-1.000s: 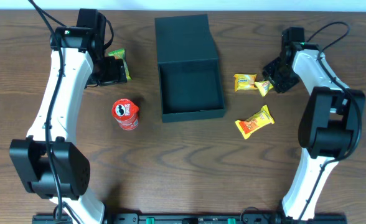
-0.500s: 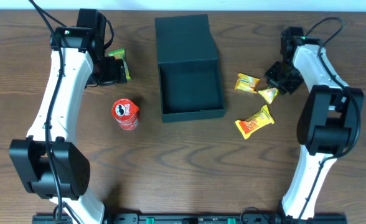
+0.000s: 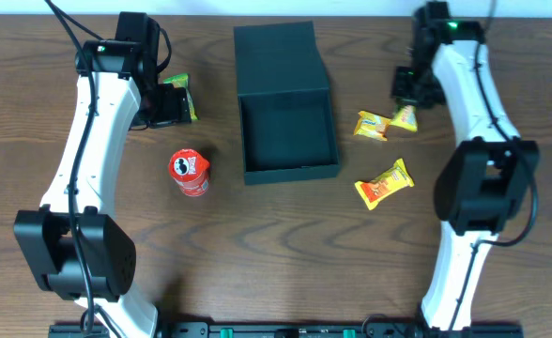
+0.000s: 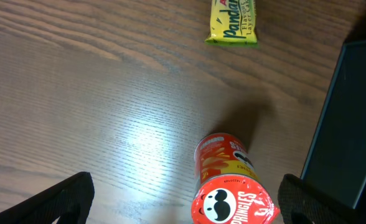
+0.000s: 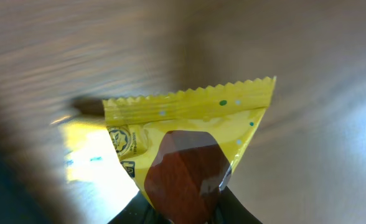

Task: Pack container
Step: 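Carry the candy packet over the green box with the right gripper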

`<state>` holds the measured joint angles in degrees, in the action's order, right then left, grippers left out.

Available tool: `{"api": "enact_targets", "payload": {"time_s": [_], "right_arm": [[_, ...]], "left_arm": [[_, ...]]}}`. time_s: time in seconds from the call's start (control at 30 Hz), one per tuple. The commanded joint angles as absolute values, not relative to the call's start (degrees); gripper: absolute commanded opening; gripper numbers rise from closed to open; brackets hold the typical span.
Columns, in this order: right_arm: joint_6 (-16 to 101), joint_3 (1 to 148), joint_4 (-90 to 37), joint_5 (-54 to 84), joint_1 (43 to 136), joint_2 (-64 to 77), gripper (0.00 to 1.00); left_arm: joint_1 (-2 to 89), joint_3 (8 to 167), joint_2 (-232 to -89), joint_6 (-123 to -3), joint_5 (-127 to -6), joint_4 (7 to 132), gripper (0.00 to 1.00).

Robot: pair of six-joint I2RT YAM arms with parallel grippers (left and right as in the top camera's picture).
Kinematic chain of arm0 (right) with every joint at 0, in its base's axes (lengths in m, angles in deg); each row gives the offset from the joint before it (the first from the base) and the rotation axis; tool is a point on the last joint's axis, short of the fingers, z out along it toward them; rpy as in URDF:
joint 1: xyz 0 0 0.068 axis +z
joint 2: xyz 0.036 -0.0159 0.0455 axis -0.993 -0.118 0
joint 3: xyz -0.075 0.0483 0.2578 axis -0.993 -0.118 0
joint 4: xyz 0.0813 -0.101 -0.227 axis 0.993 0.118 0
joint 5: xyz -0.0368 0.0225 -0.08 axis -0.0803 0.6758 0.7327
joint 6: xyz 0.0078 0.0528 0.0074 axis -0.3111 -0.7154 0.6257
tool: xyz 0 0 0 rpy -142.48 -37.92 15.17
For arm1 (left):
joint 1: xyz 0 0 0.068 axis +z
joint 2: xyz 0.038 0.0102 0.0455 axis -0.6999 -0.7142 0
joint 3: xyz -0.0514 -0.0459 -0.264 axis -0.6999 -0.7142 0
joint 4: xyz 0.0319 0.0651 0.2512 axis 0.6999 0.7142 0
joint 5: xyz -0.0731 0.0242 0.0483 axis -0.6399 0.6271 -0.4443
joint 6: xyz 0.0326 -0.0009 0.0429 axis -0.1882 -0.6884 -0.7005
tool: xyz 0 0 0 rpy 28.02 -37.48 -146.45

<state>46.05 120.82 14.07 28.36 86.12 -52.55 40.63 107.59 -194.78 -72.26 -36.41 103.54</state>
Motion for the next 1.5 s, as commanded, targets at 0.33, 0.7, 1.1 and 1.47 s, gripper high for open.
{"api": "enact_targets", "payload": {"time_s": [0.33,0.7,1.1,1.47], "right_arm": [[66.14,127.97,13.59,24.79,105.53,-52.62,0.22],[64.50,127.95,13.00,23.83,106.95,-52.62,0.25],[79.08,122.97,13.68,19.24,109.50,-52.88,0.44],[79.51,111.14,4.70,19.11,109.55,-52.88,0.49]], "left_arm": [[42.60,108.58,-194.63,-59.87,-28.50,103.67,0.95],[46.42,108.60,-194.63,-61.18,-29.13,102.47,0.95],[46.46,108.58,-194.63,-62.18,-25.26,100.39,0.95],[47.97,108.58,-194.63,-62.18,-23.56,99.93,0.95]]}}
